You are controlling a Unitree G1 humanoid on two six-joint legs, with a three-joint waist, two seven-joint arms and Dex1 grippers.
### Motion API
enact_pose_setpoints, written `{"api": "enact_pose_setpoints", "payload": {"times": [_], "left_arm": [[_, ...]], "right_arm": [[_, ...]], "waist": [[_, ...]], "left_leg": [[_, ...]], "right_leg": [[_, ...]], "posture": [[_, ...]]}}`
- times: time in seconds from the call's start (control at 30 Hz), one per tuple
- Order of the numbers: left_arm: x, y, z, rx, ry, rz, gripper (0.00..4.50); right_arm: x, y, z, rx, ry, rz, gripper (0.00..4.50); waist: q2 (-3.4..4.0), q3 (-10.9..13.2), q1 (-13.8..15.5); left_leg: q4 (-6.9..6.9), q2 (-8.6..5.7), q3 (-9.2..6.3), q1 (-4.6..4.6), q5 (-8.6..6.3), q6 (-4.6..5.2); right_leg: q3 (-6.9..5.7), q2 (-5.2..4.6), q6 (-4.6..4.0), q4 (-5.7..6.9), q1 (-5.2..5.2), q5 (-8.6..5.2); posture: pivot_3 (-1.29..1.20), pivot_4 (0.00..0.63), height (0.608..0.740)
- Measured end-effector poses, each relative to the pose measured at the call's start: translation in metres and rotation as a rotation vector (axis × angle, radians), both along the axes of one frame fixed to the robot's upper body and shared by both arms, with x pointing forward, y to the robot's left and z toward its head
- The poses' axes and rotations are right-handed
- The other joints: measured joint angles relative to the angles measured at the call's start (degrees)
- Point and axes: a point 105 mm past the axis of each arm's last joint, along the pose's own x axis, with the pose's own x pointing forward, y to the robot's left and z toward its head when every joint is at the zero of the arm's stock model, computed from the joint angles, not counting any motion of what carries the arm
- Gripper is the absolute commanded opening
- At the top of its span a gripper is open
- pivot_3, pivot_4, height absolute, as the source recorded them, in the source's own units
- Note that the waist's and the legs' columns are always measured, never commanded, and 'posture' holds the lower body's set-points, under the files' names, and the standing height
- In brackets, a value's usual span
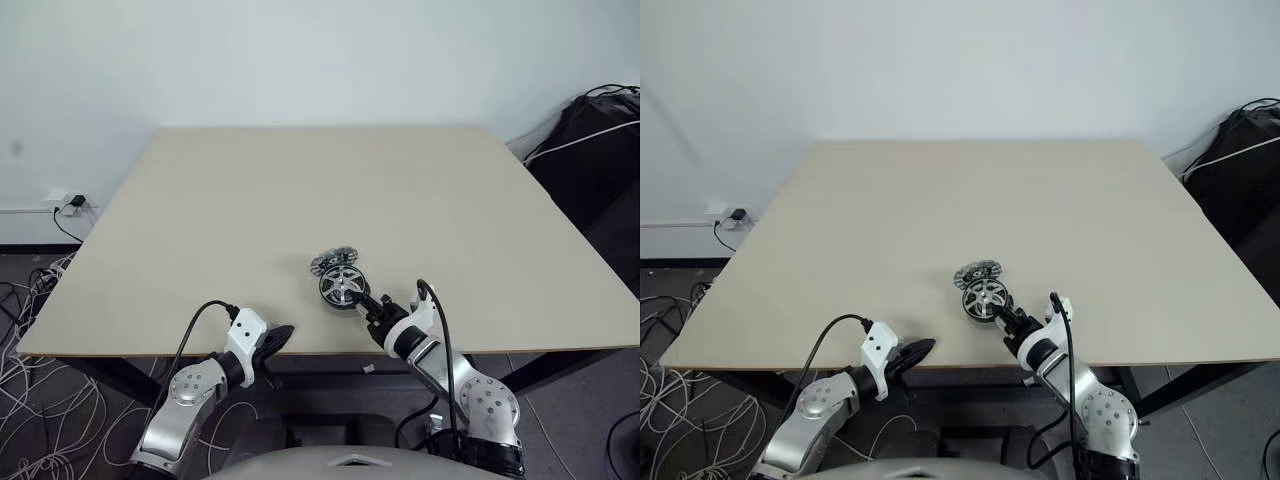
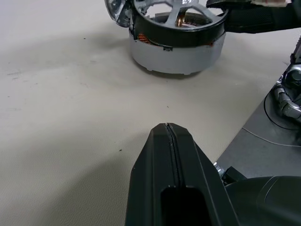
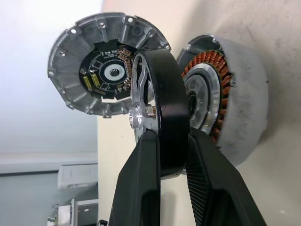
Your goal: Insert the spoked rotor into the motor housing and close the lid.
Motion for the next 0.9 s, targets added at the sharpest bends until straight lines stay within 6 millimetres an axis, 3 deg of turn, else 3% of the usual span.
{"api": "enact_pose_setpoints", "payload": {"times": [0.9], "left_arm": [[0.000, 0.000, 0.000, 0.000, 0.000, -0.001, 0.00]], "right_arm": [[-0.004, -0.010, -0.012, -0.044, 0.050, -0.058, 0.43]], "waist": [[0.00, -0.1, 0.0]], "left_leg": [[0.01, 0.00, 0.01, 0.07, 0.00, -0.01]], "right_leg": [[0.01, -0.01, 0.00, 0.02, 0.04, 0.00]], "posture": [[0.00, 0.000, 0.740]]}}
